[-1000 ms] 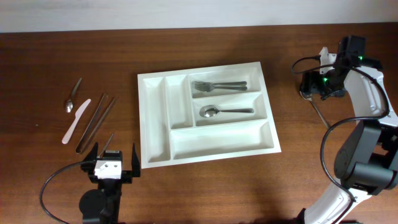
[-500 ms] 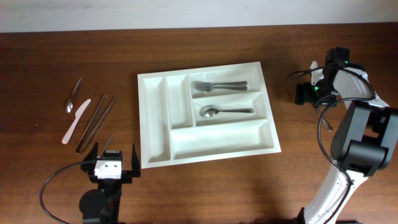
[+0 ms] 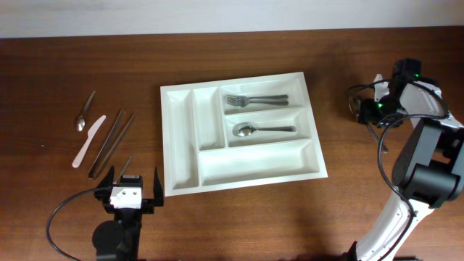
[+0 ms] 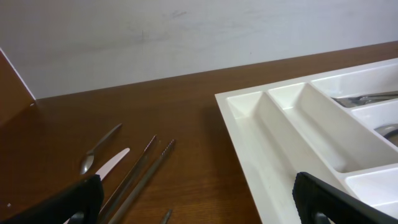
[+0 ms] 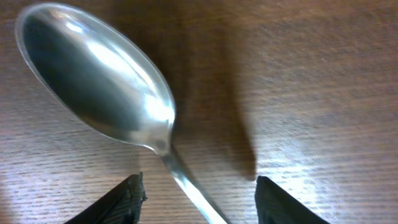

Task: Pack container

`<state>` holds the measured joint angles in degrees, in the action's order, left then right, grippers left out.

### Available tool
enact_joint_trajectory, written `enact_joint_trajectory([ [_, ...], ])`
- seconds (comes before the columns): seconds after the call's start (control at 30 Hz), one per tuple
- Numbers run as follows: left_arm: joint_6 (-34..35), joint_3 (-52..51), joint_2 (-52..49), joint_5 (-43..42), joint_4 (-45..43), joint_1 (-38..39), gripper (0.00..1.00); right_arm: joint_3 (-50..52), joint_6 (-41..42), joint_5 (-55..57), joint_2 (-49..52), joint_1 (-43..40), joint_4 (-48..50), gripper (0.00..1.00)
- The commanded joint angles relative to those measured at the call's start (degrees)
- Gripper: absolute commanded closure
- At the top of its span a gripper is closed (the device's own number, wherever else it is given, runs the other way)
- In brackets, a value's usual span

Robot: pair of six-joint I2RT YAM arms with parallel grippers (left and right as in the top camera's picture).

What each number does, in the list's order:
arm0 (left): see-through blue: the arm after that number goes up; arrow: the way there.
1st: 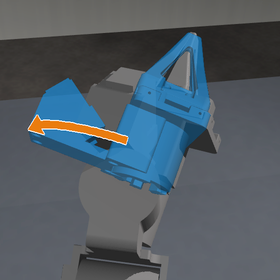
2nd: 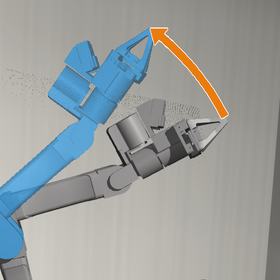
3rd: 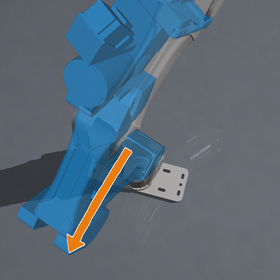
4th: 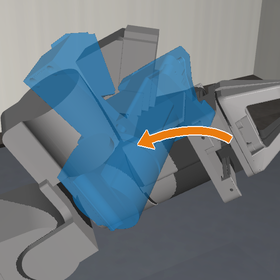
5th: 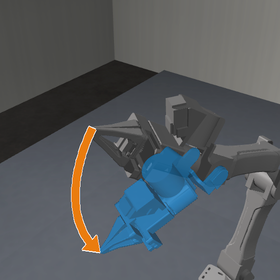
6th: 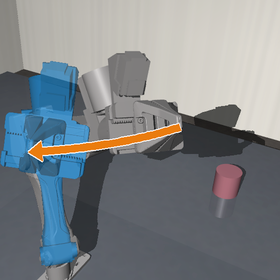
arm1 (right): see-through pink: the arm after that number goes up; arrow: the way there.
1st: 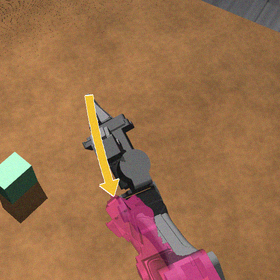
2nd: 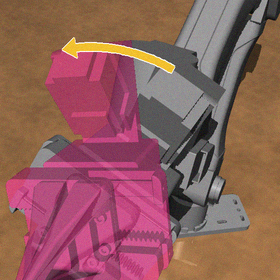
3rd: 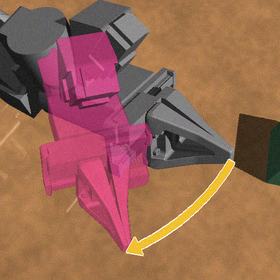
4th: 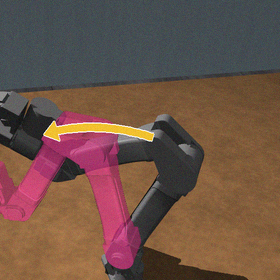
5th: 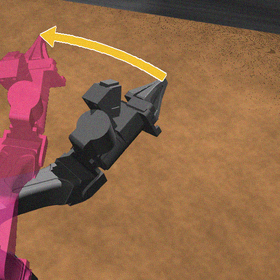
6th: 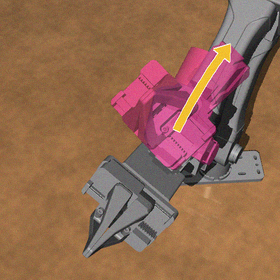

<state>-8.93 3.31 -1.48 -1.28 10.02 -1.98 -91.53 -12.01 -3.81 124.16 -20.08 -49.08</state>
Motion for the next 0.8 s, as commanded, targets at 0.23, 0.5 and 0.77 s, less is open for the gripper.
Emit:
enact_joint_trajectory([
  [0.23,0.7,-0.48,0.48,-0.22,-0.17,0.22,0.01,-0.5,0.22,0.87,0.09,-0.57,-0.17,0.46],
  [0.5,0.7,-0.48,0.48,-0.22,-0.17,0.22,0.01,2.14,0.24,0.87,0.09,-0.57,1.4,0.41],
  [0.77,0.7,-0.48,0.48,-0.22,-0.17,0.22,0.01,3.52,0.26,-0.26,0.09,-0.57,1.95,0.61],
])
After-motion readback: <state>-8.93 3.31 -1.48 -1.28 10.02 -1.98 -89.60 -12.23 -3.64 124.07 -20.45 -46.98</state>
